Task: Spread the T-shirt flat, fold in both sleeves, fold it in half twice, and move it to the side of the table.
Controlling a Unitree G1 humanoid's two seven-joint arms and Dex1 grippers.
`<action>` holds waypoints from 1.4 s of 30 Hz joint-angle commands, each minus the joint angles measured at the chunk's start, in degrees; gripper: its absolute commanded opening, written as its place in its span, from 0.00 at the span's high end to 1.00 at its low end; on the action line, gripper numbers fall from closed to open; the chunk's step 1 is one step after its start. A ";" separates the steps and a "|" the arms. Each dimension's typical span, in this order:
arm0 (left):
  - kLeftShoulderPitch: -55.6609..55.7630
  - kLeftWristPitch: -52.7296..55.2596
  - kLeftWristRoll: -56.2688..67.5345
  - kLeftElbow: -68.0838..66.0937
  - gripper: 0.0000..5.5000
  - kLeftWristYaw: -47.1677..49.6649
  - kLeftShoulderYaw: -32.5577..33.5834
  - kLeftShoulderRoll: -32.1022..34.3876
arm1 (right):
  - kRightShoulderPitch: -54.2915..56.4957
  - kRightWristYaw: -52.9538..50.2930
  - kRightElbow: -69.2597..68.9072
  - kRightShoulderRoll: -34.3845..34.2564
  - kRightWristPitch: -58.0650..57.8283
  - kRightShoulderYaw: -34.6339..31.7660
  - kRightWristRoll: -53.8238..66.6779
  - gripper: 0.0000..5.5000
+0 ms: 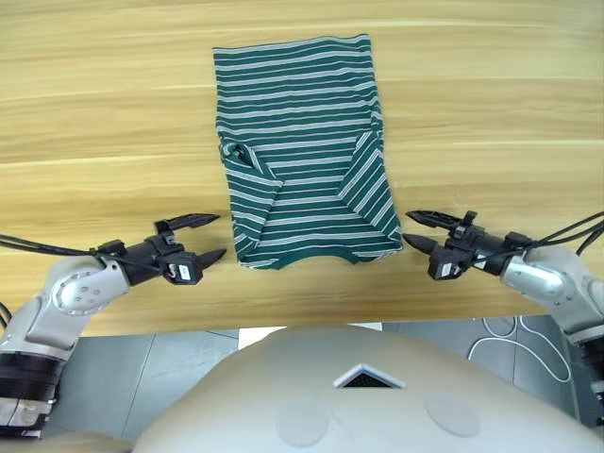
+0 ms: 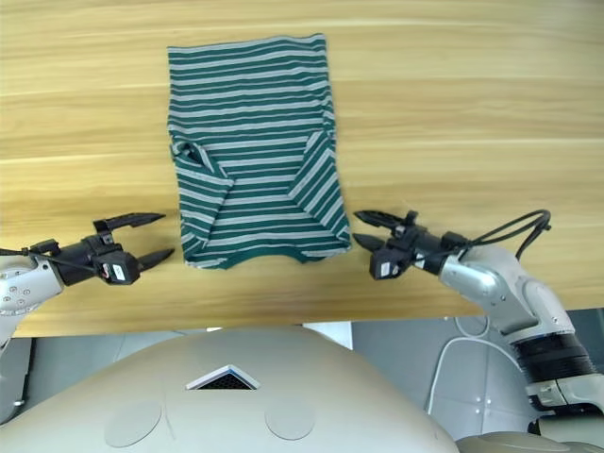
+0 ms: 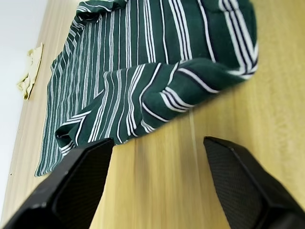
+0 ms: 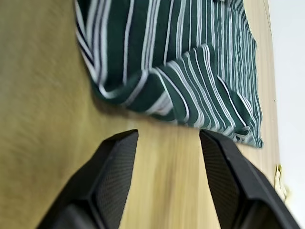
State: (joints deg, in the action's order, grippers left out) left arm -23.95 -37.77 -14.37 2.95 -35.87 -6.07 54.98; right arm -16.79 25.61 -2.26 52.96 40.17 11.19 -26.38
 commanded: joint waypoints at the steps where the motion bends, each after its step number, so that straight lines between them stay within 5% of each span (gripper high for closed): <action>1: 2.83 0.71 -4.20 -2.47 0.36 -3.99 -6.09 -1.24 | 0.77 2.48 0.02 0.70 0.62 1.64 -1.05 0.56; 16: 8.47 -1.41 -4.25 -8.46 0.37 -5.44 -13.73 -0.77 | 6.44 4.99 2.35 -0.05 2.43 5.67 -1.44 0.56; 19: 8.75 -1.95 -4.33 -8.90 0.45 -5.20 -14.42 -0.59 | 7.20 4.92 3.42 -0.04 3.06 6.33 -1.54 0.56; 33: 8.22 -2.75 -2.39 -10.95 0.88 -3.26 -14.23 -0.68 | 8.95 1.79 6.37 -2.48 3.66 6.89 -2.74 1.00; 37: 8.50 -3.15 -1.75 -13.20 0.99 -2.59 -13.94 -1.50 | 8.40 0.65 5.98 -2.91 4.25 5.85 -1.40 1.00; 42: 9.42 -4.48 -0.32 -14.15 1.00 -2.71 -13.80 -2.34 | 7.19 -0.32 5.95 -2.69 4.45 4.51 0.45 1.00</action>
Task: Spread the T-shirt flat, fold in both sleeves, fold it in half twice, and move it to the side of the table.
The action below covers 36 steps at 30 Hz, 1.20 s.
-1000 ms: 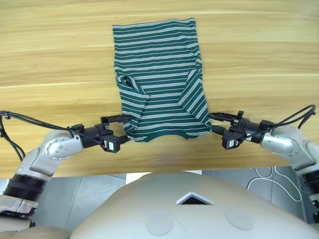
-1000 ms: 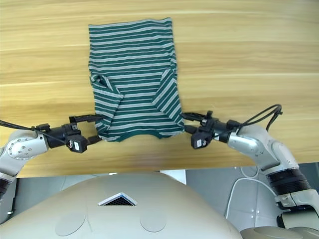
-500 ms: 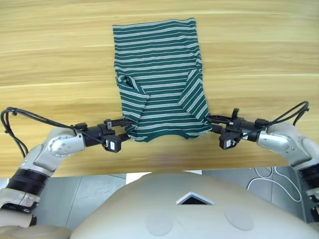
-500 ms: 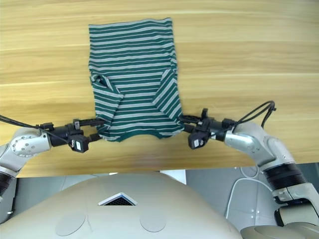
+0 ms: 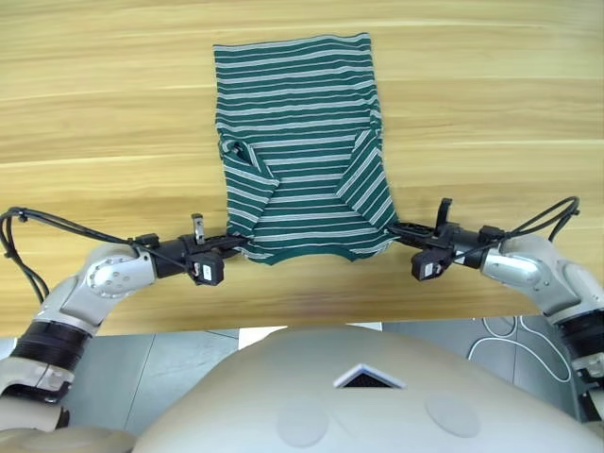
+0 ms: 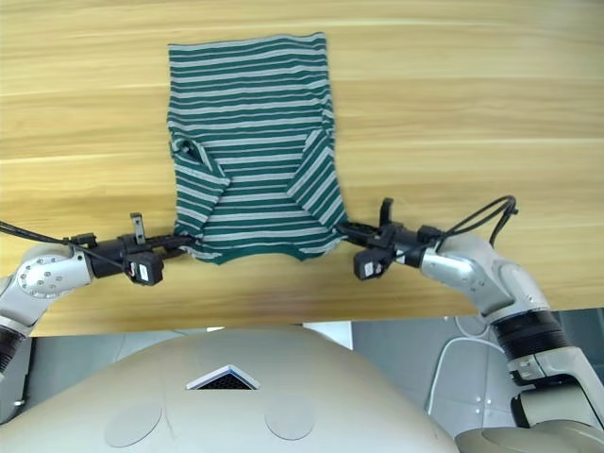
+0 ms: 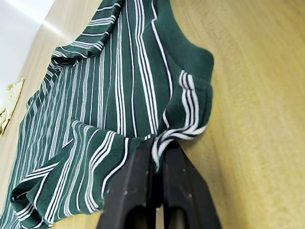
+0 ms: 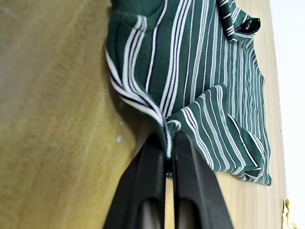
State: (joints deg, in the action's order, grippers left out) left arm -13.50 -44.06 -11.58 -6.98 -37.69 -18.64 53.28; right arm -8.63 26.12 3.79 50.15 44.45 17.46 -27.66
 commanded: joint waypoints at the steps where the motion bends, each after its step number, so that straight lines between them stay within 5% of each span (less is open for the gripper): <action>1: -1.07 1.27 -2.04 -3.83 1.00 -1.20 -1.14 -0.63 | -2.15 -1.22 -0.48 0.37 -0.01 -2.54 2.41 1.00; 12: -19.33 2.96 11.62 18.27 1.00 1.41 5.11 0.49 | -24.29 0.74 -17.05 3.54 -4.70 -11.31 13.15 1.00; 21: -24.71 3.43 14.79 23.62 1.00 2.65 13.17 -1.73 | -33.14 1.24 -26.40 1.16 -6.21 -16.66 18.06 1.00; 36: 8.52 6.55 1.46 3.30 1.00 11.54 15.30 -14.80 | 5.53 -4.03 -8.29 -14.32 -13.34 -10.50 8.58 1.00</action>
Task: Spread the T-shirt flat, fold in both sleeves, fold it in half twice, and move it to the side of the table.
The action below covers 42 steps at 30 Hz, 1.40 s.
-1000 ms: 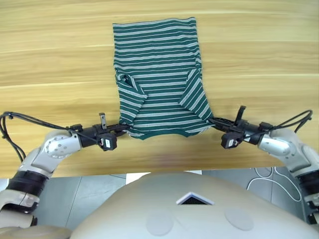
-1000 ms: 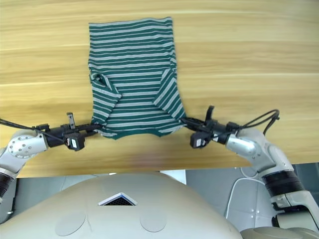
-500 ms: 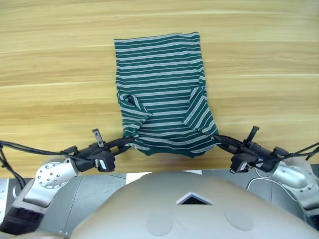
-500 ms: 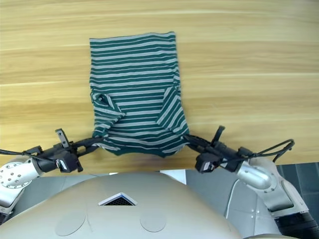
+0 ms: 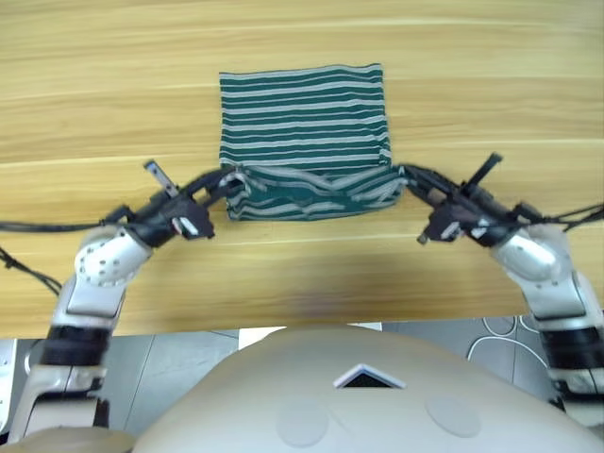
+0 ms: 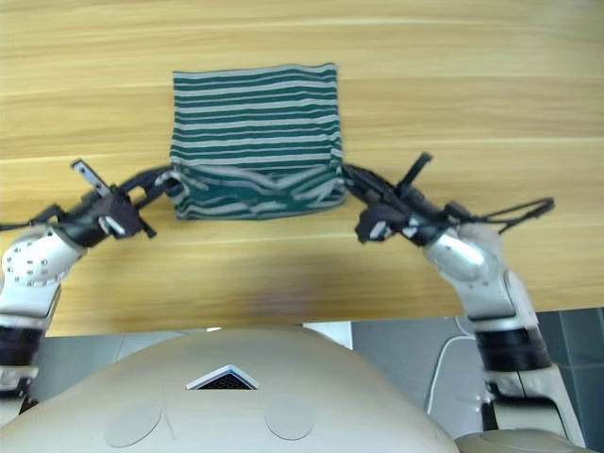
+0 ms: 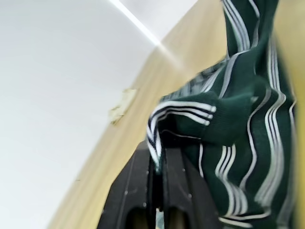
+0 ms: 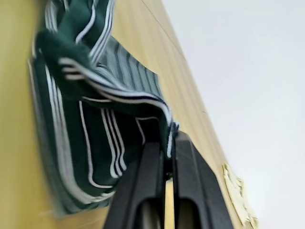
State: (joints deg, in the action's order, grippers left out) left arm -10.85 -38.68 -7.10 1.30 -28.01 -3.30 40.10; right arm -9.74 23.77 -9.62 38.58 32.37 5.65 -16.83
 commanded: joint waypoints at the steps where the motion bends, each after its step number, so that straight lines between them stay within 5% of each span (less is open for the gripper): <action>1: 8.37 1.37 -4.07 -7.57 1.00 2.82 -0.29 -2.49 | 9.34 -2.86 7.66 -3.83 -1.44 1.58 -3.33 1.00; 15: 36.31 -5.28 -15.79 -45.26 1.00 15.08 -6.85 -9.94 | 34.45 -15.25 37.08 -11.14 -2.16 5.93 -11.61 1.00; 26: 46.18 -4.96 -22.76 -66.35 1.00 27.68 -12.01 -12.64 | 46.02 -24.57 60.15 -16.54 -1.55 12.02 -16.70 1.00; 37: 52.47 2.34 -22.48 -76.42 0.67 31.99 -12.50 -16.30 | 54.95 -34.12 73.53 -23.45 -2.61 16.54 -19.35 0.63; 42: 54.29 9.84 -22.81 -78.31 0.55 37.79 -12.11 -16.09 | 52.12 -35.92 67.69 -24.73 -0.69 18.94 -20.36 0.52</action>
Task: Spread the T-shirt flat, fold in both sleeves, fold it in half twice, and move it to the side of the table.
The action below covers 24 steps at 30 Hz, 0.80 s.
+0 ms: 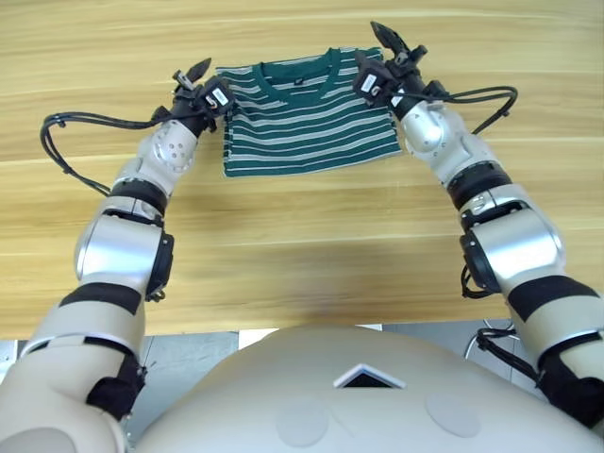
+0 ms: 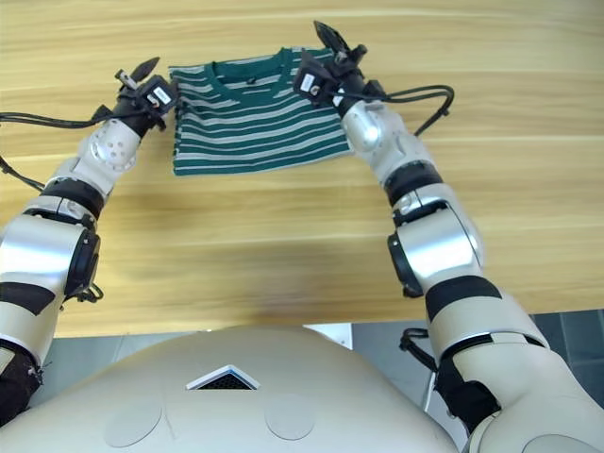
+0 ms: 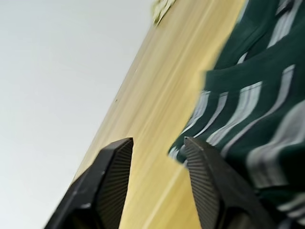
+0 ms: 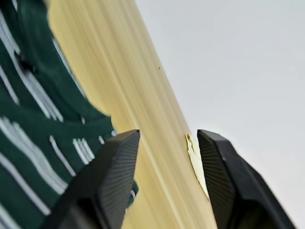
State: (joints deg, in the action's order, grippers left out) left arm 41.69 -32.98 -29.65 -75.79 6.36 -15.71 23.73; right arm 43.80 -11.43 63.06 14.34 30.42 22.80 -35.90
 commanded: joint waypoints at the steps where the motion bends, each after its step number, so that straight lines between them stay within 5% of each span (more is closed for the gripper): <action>1: 1.54 5.53 -0.51 -1.39 0.52 4.64 0.15 0.57 | -3.39 0.30 -8.32 -0.74 2.01 3.47 -2.26 0.52; 8: -4.06 8.25 8.49 -1.39 0.52 7.82 9.69 3.92 | -6.38 6.40 -7.18 -12.79 -1.84 23.37 -17.33 0.52; 12: -7.42 3.26 13.04 0.26 0.52 10.08 14.43 4.65 | -7.00 15.85 -3.66 -13.91 5.78 26.00 -13.61 0.52; 15: -8.45 -2.39 12.03 2.11 0.52 8.88 13.07 4.01 | -11.13 23.38 -10.52 -3.50 18.94 25.99 -6.92 0.52; 19: -8.74 -8.86 8.88 4.98 0.52 6.69 9.39 4.24 | -28.45 31.57 -35.91 21.42 25.40 20.00 9.66 0.52; 24: -8.23 -11.81 7.13 7.93 0.52 5.41 7.03 5.28 | -57.41 22.34 -52.72 43.28 14.29 -7.44 17.61 0.52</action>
State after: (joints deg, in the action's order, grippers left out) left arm 33.45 -42.92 -20.68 -70.36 13.65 -6.49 27.98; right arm 0.63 14.26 16.29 46.54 53.41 30.94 -19.93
